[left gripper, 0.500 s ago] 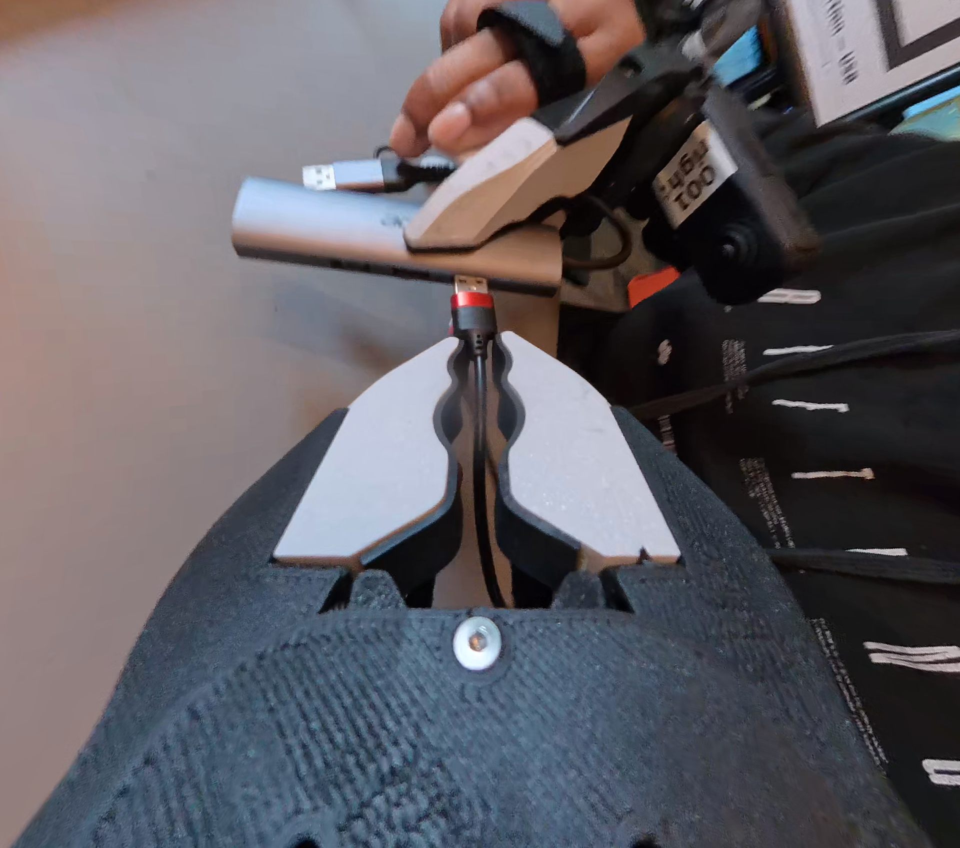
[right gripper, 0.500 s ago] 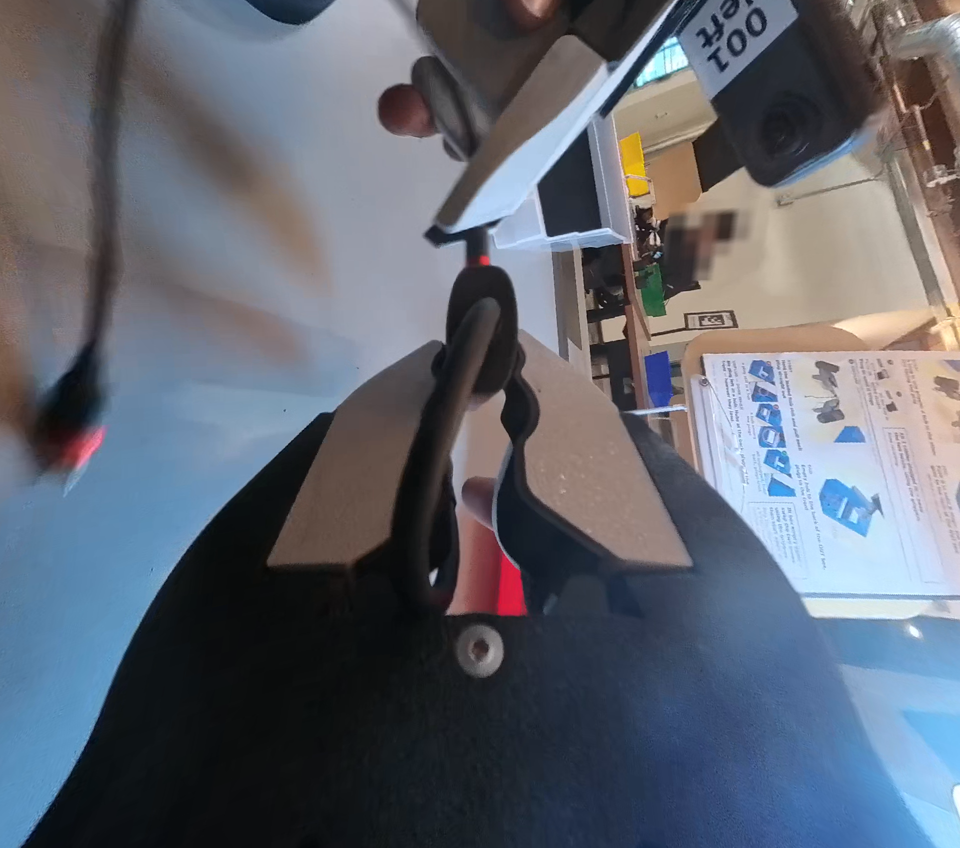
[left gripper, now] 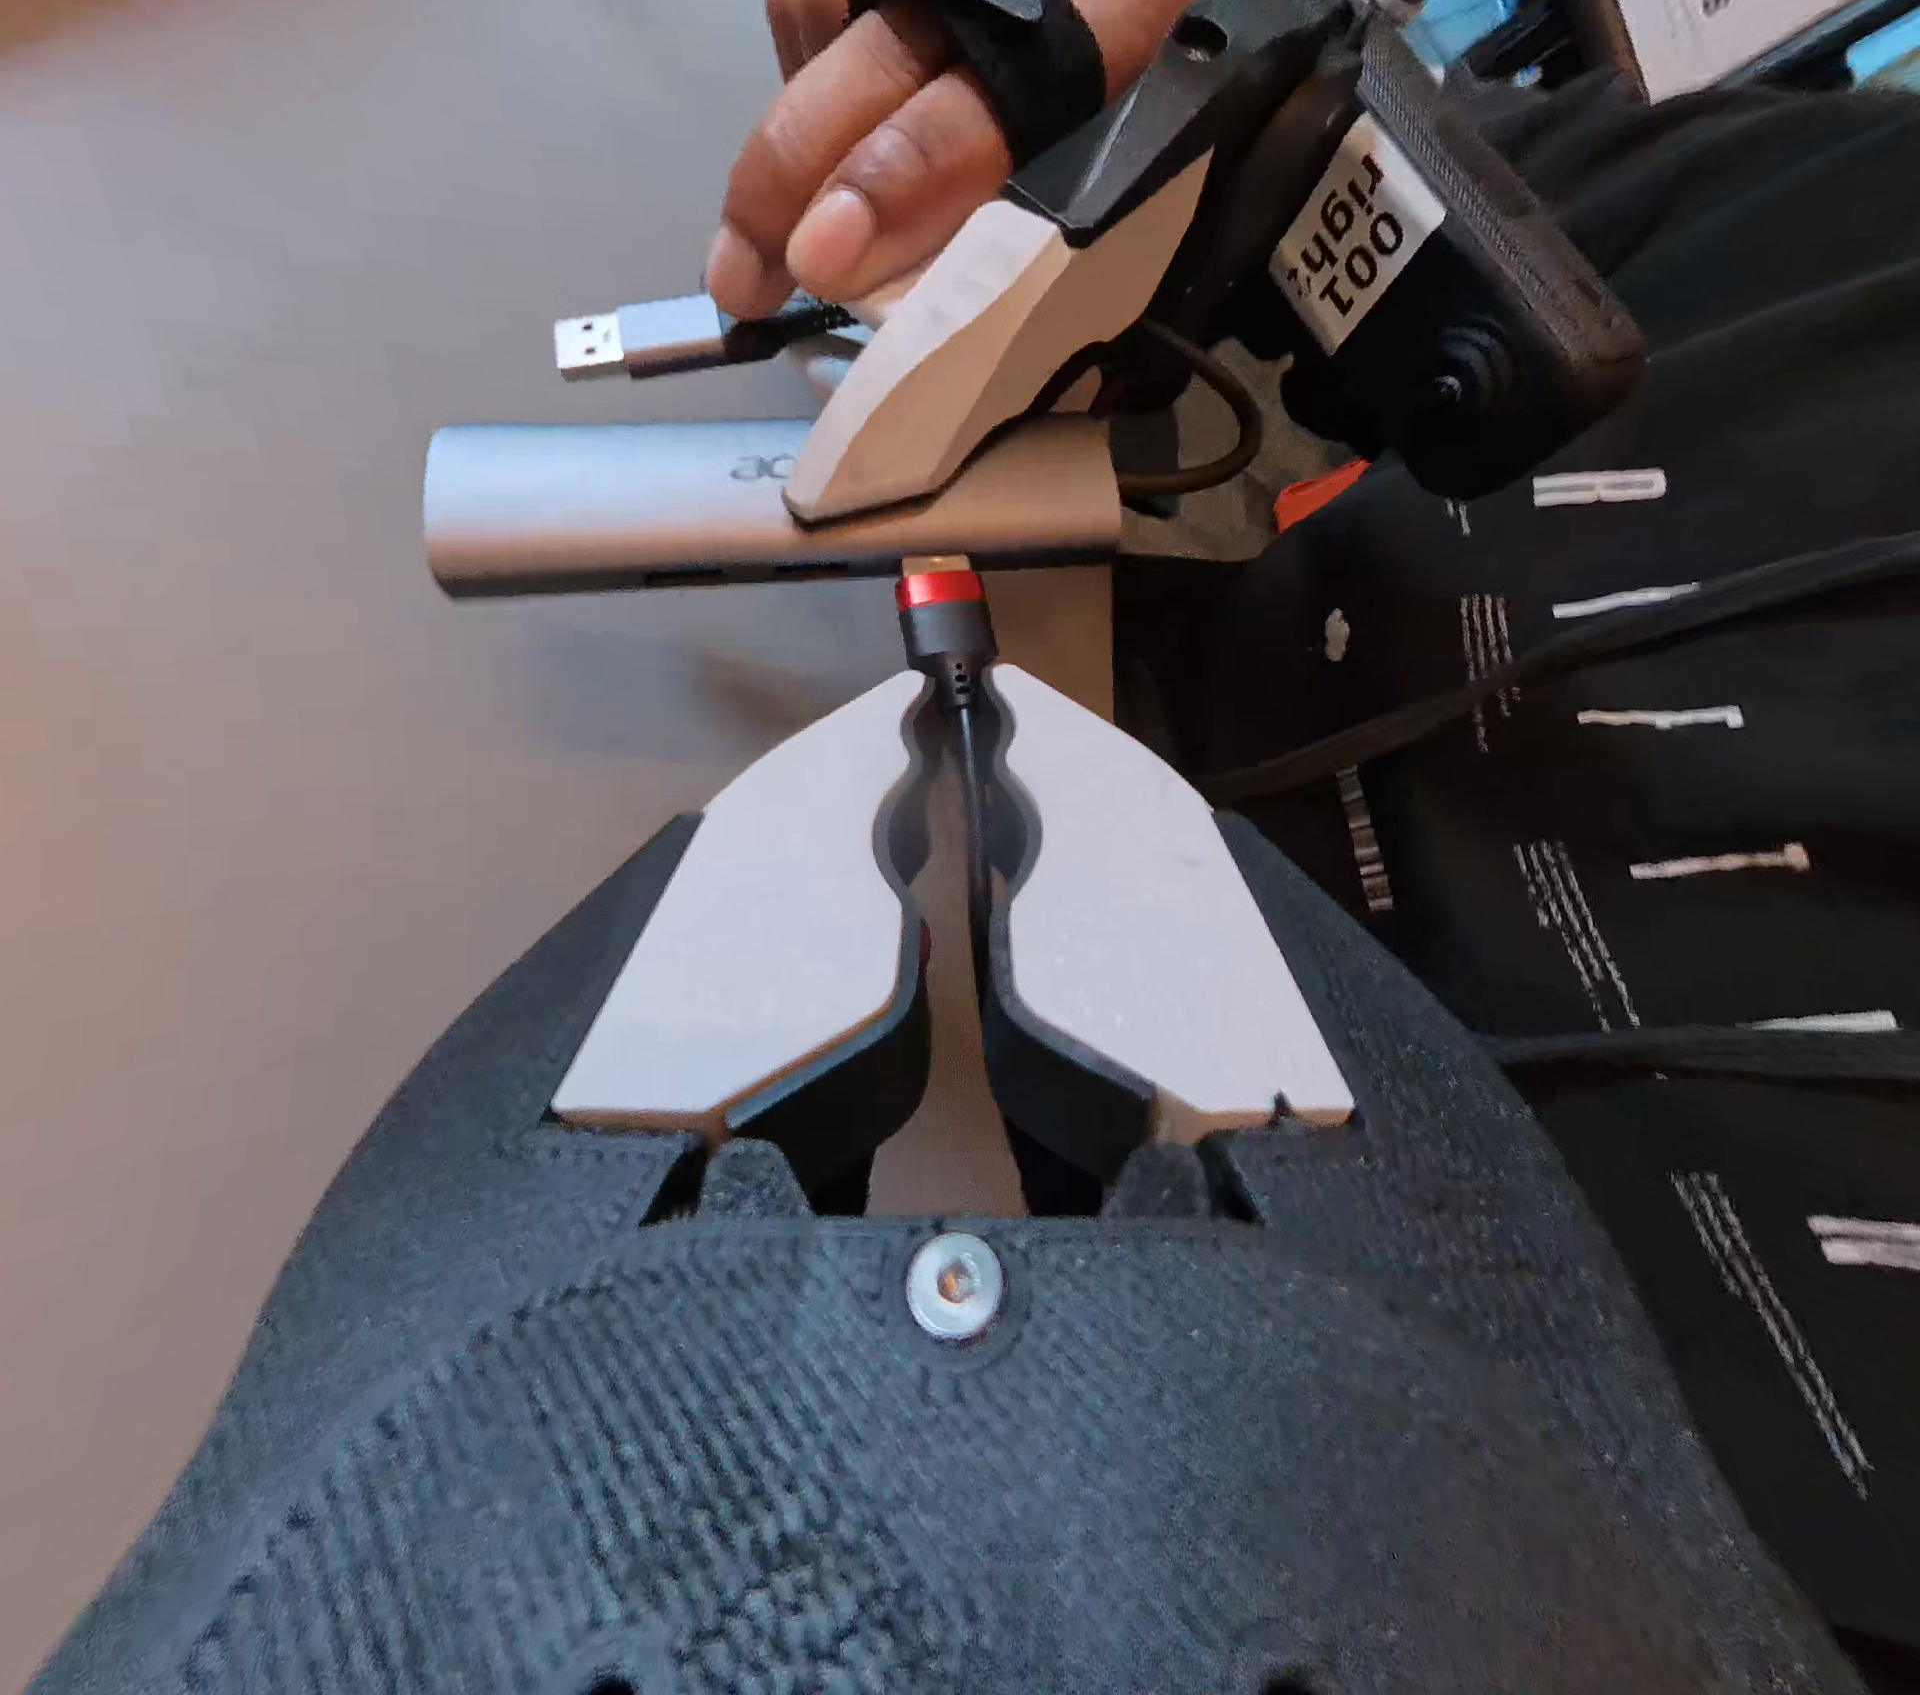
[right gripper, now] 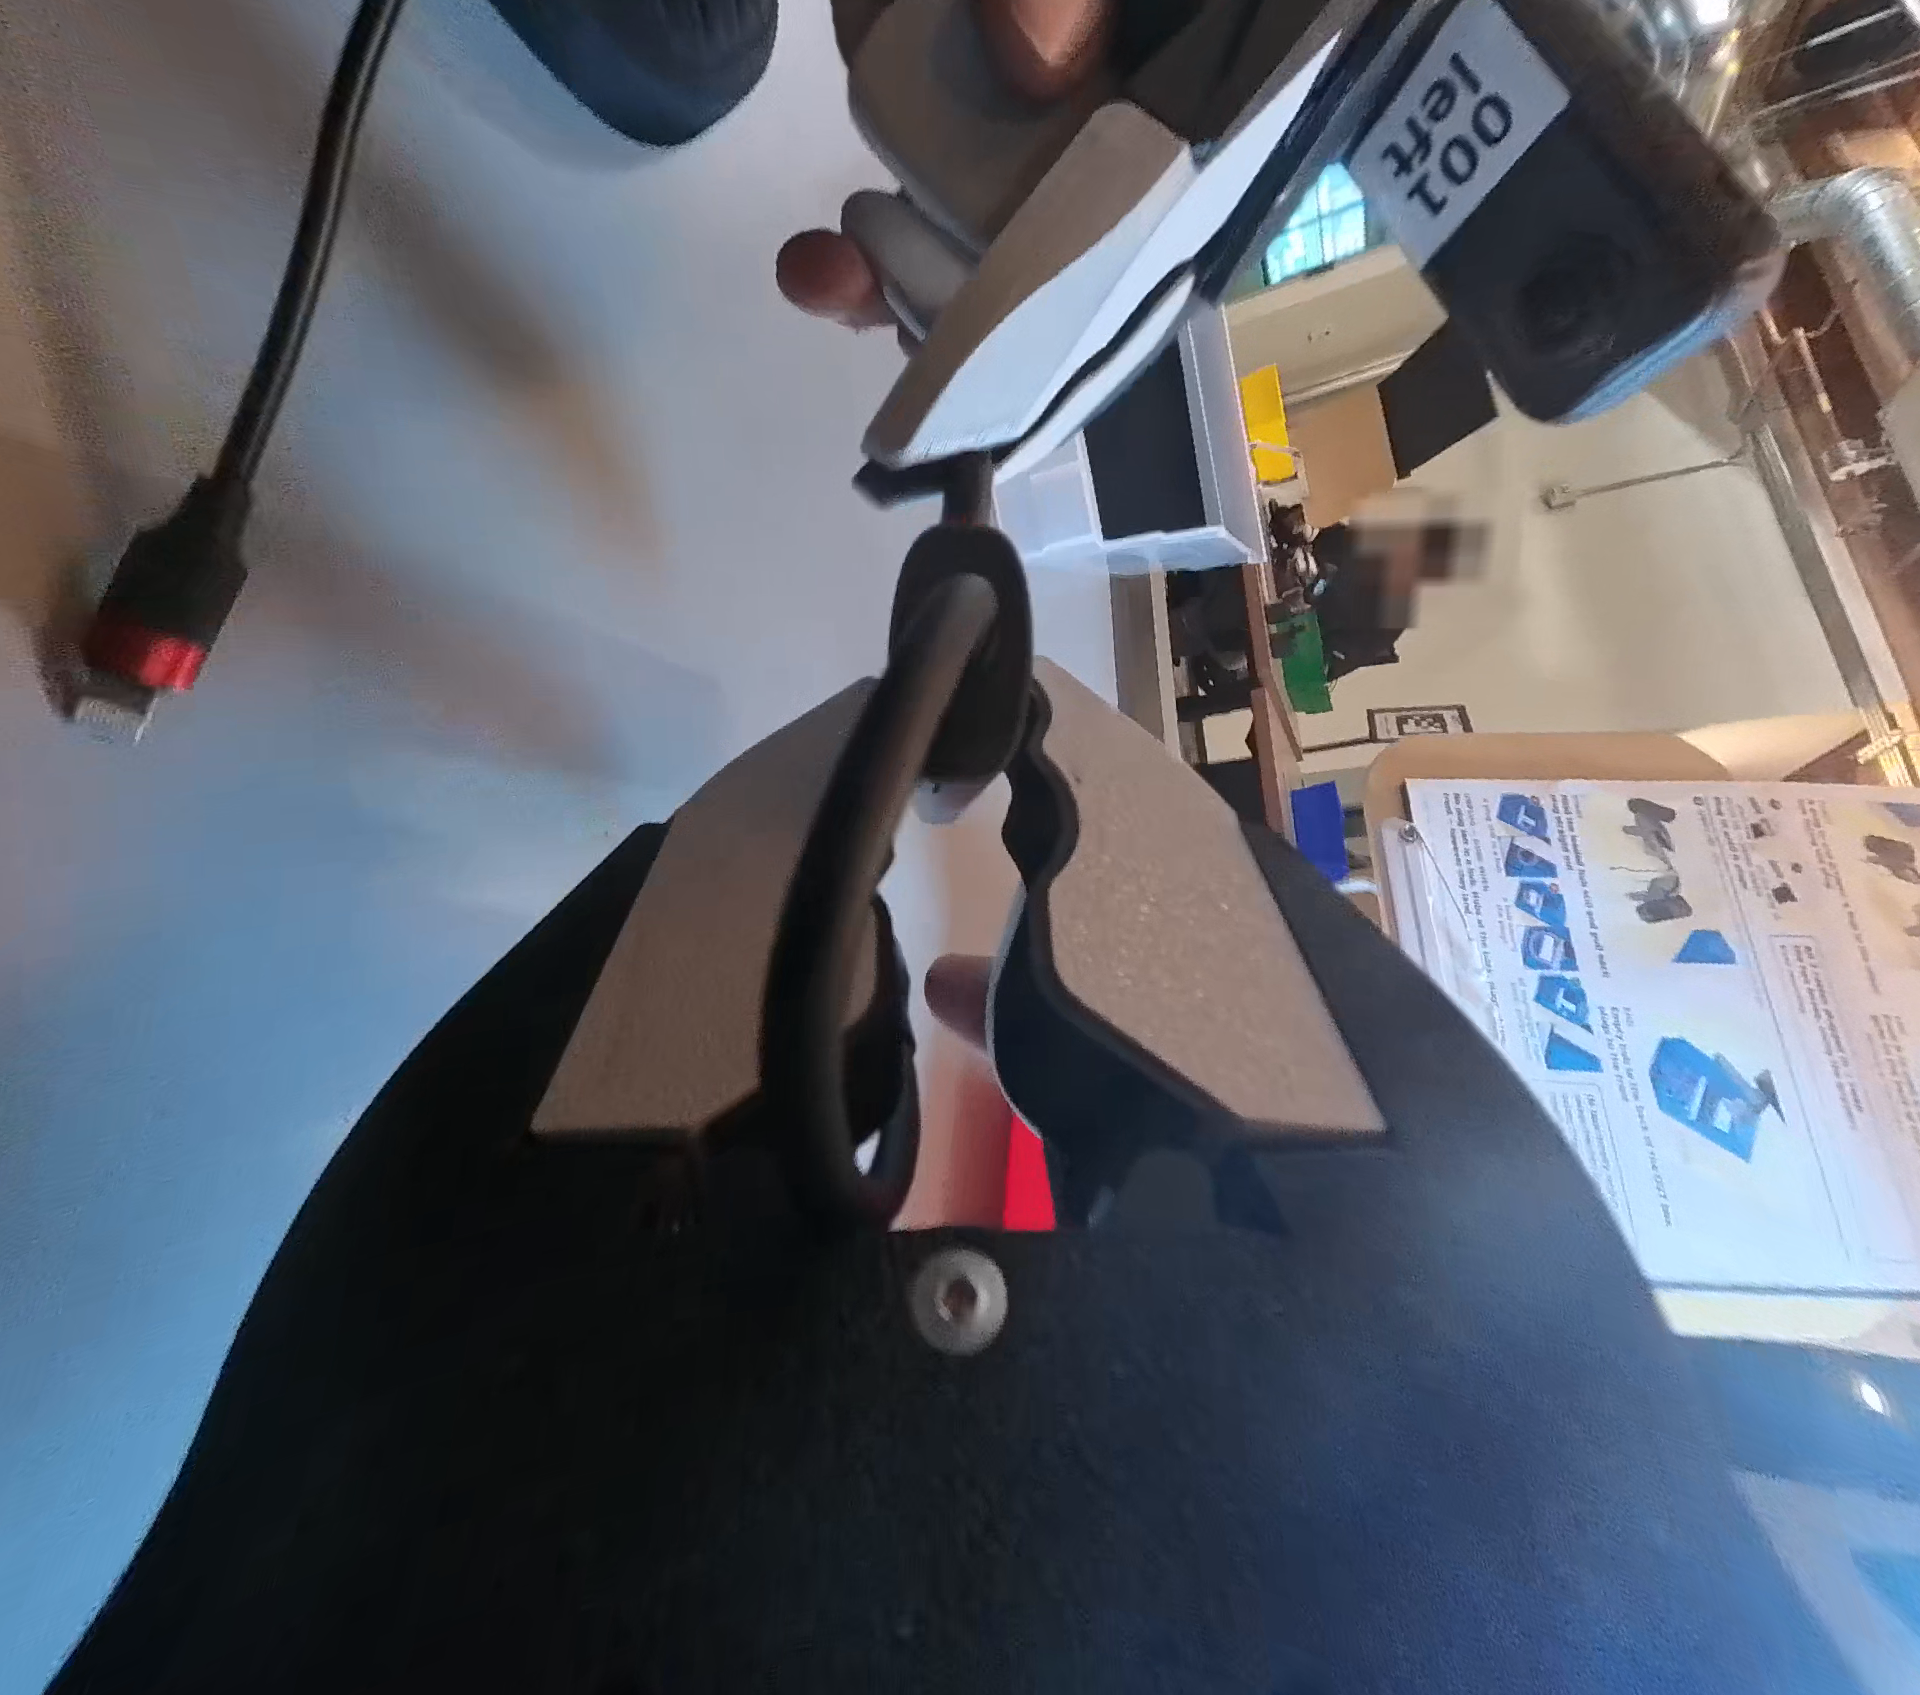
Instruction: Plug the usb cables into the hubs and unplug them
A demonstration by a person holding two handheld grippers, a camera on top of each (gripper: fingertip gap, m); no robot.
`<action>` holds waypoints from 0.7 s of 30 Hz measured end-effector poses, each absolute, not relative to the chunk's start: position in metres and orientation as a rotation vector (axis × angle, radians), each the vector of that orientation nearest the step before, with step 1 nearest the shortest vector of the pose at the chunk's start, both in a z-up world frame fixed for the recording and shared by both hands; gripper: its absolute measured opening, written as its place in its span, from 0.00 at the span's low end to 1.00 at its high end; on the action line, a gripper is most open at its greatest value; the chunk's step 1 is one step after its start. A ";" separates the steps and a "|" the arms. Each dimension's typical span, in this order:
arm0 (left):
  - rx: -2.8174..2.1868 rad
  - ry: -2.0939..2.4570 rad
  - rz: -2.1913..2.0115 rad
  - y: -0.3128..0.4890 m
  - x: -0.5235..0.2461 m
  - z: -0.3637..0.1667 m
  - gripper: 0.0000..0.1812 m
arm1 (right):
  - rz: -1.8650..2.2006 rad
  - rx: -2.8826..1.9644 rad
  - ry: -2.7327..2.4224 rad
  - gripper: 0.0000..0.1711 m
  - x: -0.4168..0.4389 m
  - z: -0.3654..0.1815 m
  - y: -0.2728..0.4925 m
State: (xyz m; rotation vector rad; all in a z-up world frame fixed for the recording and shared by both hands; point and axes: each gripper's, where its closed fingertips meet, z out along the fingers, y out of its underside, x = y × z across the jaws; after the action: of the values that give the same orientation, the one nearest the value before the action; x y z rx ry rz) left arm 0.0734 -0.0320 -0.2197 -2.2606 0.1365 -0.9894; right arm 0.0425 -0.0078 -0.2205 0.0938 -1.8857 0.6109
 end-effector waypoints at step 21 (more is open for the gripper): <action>-1.942 0.029 -0.978 -0.014 0.050 -0.189 0.07 | 0.660 -0.110 -1.968 0.09 0.040 -0.196 0.017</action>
State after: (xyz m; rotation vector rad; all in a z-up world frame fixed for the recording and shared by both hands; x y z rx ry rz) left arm 0.0498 -0.0140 -0.1889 -1.9418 0.0290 -0.9776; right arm 0.0398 0.0170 -0.1961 -0.1097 -1.9683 0.6601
